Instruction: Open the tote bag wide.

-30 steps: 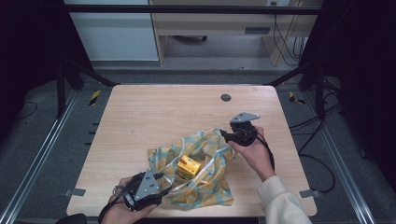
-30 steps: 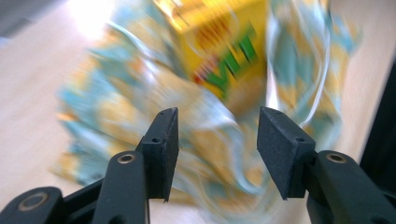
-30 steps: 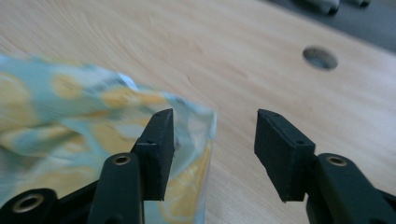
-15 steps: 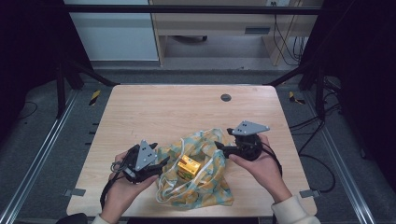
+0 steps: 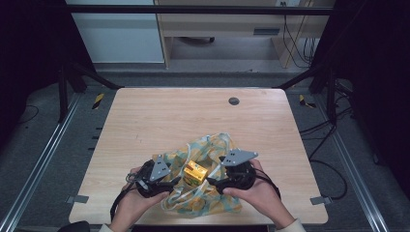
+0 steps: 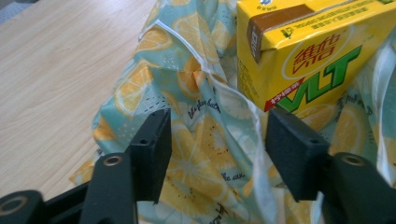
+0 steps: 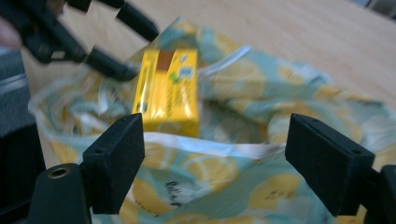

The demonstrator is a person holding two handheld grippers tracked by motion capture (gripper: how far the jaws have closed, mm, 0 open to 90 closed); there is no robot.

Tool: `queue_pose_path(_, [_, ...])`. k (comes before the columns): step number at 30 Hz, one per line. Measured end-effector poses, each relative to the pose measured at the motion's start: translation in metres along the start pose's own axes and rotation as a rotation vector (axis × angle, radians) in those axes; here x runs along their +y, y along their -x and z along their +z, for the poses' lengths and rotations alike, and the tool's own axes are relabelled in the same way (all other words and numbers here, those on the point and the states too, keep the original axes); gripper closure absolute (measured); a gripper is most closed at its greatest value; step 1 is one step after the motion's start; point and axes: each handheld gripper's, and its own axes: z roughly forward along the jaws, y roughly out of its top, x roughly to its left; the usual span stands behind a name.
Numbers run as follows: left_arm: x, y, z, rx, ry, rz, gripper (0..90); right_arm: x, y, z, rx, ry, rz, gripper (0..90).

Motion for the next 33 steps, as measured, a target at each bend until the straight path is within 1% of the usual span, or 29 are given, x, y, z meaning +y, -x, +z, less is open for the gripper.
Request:
queue_pose_path(1, [0.000, 0.000, 0.002, -0.005, 0.001, -0.001, 49.2, -0.004, -0.003, 0.003, 0.016, -0.029, -0.006, 21.2])
queue_pose_path(2, [0.000, 0.001, 0.004, -0.006, 0.003, -0.012, 51.0, -0.007, -0.004, 0.004, 0.023, -0.041, -0.011, 25.4])
queue_pose_path(3, [0.000, 0.000, 0.005, -0.015, -0.004, -0.012, 53.1, -0.011, -0.006, 0.006, 0.029, -0.056, -0.022, 31.9])
queue_pose_path(4, [0.000, 0.000, 0.007, -0.022, -0.013, -0.007, 56.0, -0.015, -0.008, 0.007, 0.038, -0.070, -0.032, 35.2])
queue_pose_path(5, [0.000, 0.000, 0.007, -0.023, -0.014, -0.010, 60.3, -0.019, -0.010, 0.009, 0.047, -0.091, -0.035, 42.3])
queue_pose_path(6, [0.000, -0.001, 0.008, -0.030, -0.018, -0.013, 62.5, -0.022, -0.011, 0.009, 0.050, -0.100, -0.041, 47.0])
queue_pose_path(7, [0.000, -0.001, 0.009, -0.036, -0.021, -0.017, 66.2, -0.026, -0.012, 0.011, 0.056, -0.110, -0.043, 53.8])
queue_pose_path(10, [-0.002, -0.001, 0.010, -0.051, -0.033, -0.015, 72.9, -0.033, -0.013, 0.015, 0.074, -0.116, -0.045, 70.8])
queue_pose_path(11, [-0.002, -0.001, 0.010, -0.052, -0.036, -0.011, 76.5, -0.035, -0.013, 0.017, 0.080, -0.117, -0.047, 79.5])
queue_pose_path(13, [-0.004, 0.000, 0.010, -0.047, -0.048, 0.003, 82.7, -0.038, -0.013, 0.018, 0.084, -0.114, -0.050, 89.0])
queue_pose_path(14, [-0.005, 0.000, 0.009, -0.050, -0.055, 0.008, 85.2, -0.039, -0.014, 0.017, 0.079, -0.119, -0.040, 89.9])
queue_pose_path(15, [-0.006, 0.001, 0.007, -0.048, -0.069, 0.022, 87.2, -0.040, -0.013, 0.016, 0.067, -0.122, -0.043, 90.0])
queue_pose_path(16, [-0.008, 0.003, 0.006, -0.042, -0.088, 0.039, 88.3, -0.042, -0.012, 0.013, 0.064, -0.124, -0.035, 90.0])
queue_pose_path(17, [-0.011, 0.004, 0.004, -0.039, -0.121, 0.060, 89.2, -0.045, -0.011, 0.011, 0.061, -0.134, -0.030, 90.0])
queue_pose_path(18, [-0.014, 0.005, 0.004, -0.043, -0.137, 0.060, 89.9, -0.049, -0.011, 0.007, 0.053, -0.150, -0.035, 90.0])
queue_pose_path(19, [-0.015, 0.005, 0.004, -0.048, -0.157, 0.060, 90.0, -0.055, -0.012, 0.005, 0.051, -0.163, -0.031, 90.0])
queue_pose_path(20, [-0.018, 0.007, 0.005, -0.044, -0.180, 0.063, 90.0, -0.059, -0.012, 0.003, 0.053, -0.169, -0.025, 90.0])
queue_pose_path(22, [-0.021, 0.008, 0.008, -0.045, -0.229, 0.079, 90.0, -0.070, -0.012, 0.001, 0.049, -0.196, -0.014, 90.0])
queue_pose_path(24, [-0.023, 0.009, 0.010, -0.066, -0.251, 0.075, 90.0, -0.078, -0.011, -0.001, 0.039, -0.224, -0.009, 90.0])
queue_pose_path(27, [-0.024, 0.012, 0.010, -0.076, -0.269, 0.092, 90.0, -0.082, -0.007, -0.004, 0.023, -0.239, 0.012, 90.0])
queue_pose_path(28, [-0.024, 0.013, 0.010, -0.070, -0.269, 0.092, 90.0, -0.083, -0.006, -0.005, 0.020, -0.246, 0.011, 90.0])
queue_pose_path(30, [-0.025, 0.013, 0.008, -0.073, -0.268, 0.092, 90.0, -0.086, -0.003, -0.005, 0.012, -0.259, 0.014, 90.0])
queue_pose_path(31, [-0.026, 0.013, 0.008, -0.074, -0.266, 0.091, 90.0, -0.087, -0.002, -0.005, 0.000, -0.270, 0.011, 90.0])
queue_pose_path(33, [-0.027, 0.013, 0.006, -0.082, -0.266, 0.086, 90.0, -0.088, 0.000, -0.006, -0.014, -0.269, 0.013, 90.0])
